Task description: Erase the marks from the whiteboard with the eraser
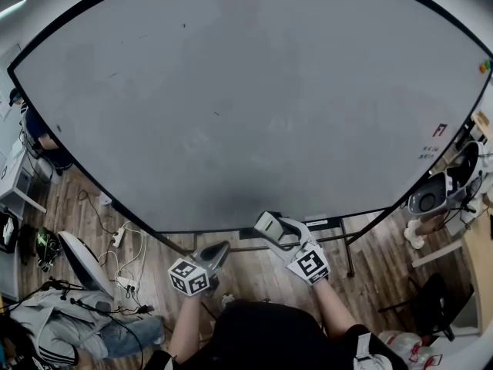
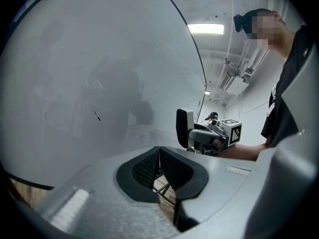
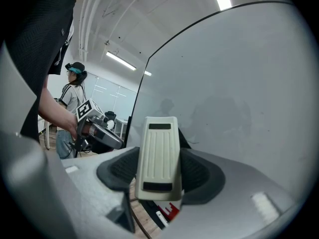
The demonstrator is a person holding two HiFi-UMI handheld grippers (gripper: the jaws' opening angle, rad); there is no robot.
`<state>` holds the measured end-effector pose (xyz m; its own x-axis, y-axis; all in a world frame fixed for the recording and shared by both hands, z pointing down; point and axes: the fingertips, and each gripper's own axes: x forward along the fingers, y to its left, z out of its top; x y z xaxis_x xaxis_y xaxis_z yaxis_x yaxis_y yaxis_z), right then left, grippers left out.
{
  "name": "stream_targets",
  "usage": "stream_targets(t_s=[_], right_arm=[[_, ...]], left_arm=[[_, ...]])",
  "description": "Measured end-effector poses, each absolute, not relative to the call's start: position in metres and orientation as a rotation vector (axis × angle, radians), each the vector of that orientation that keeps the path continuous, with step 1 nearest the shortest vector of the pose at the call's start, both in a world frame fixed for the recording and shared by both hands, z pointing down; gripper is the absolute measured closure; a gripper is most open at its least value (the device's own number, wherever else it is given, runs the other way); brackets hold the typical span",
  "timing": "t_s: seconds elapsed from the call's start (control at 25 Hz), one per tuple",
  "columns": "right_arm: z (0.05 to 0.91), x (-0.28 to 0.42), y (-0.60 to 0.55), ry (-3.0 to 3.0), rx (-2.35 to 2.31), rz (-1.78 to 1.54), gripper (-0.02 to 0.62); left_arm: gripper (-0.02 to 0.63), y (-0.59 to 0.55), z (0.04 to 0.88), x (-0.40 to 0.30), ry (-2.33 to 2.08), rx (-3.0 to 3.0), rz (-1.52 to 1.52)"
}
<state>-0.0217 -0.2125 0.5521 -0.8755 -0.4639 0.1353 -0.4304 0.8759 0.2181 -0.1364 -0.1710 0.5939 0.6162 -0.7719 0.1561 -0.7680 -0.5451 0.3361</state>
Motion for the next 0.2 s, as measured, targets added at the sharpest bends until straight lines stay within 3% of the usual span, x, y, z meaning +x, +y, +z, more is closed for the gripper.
stream_targets(t_s=[0.2], right_arm=[[0.5522, -0.0249, -0.2141, -2.856, 0.686, -0.276, 0.339]], left_arm=[[0.594, -0.1736, 0.5935, -0.1382, -1.227, 2.474, -0.014]])
